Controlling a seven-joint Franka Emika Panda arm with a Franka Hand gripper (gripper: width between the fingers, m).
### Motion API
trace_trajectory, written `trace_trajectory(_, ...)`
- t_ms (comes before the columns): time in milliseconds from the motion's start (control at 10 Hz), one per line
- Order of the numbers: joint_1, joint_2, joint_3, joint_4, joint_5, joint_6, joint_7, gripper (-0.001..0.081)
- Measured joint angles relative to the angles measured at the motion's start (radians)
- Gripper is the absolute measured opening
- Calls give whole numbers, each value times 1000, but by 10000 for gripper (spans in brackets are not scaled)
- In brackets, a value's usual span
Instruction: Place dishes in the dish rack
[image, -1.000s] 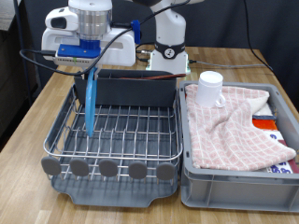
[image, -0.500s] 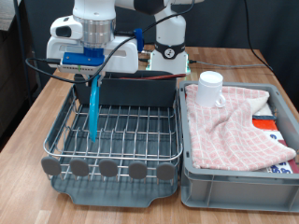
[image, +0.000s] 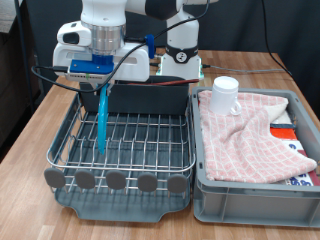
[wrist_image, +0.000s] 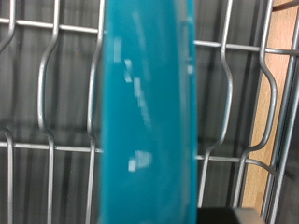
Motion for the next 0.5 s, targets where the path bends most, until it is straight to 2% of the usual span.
trace_trajectory(500, -2, 13, 0, -1, 44, 11, -36, 34)
